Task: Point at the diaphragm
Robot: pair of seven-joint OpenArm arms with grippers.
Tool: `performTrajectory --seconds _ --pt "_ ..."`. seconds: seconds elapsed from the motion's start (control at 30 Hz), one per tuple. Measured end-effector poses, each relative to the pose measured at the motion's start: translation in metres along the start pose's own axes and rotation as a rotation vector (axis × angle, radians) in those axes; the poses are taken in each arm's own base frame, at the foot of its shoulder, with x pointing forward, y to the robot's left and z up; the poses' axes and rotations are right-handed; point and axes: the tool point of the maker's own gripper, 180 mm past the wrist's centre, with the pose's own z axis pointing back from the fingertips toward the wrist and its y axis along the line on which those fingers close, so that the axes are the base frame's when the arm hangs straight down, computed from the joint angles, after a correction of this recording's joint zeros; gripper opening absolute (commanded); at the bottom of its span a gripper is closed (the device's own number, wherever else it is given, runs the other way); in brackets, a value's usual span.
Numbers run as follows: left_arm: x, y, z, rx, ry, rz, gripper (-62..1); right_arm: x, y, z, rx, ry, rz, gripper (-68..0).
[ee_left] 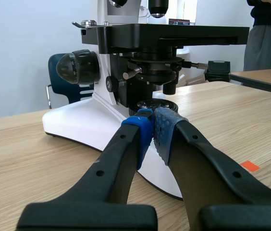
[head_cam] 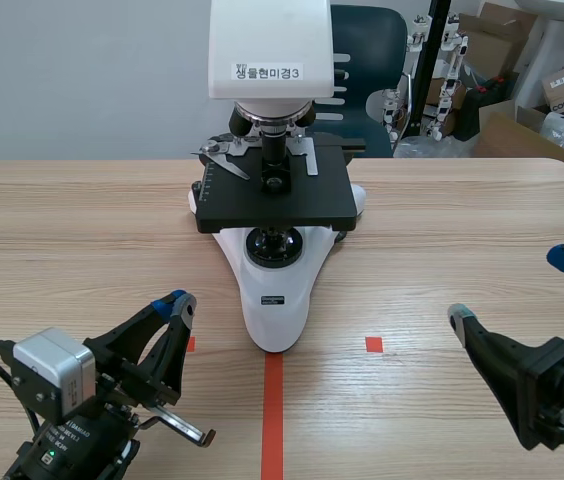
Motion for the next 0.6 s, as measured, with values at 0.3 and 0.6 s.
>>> performTrajectory --seconds 0.3,0.6 --pt "-0.007 -0.002 0.003 -0.005 0.04 0.002 1.4 0.0 0.0 0.0 0.0 0.0 0.0 0.4" --pt "-0.013 -0.001 0.021 -0.084 0.257 -0.021 1.4 0.0 0.0 0.0 0.0 0.0 0.0 0.4"
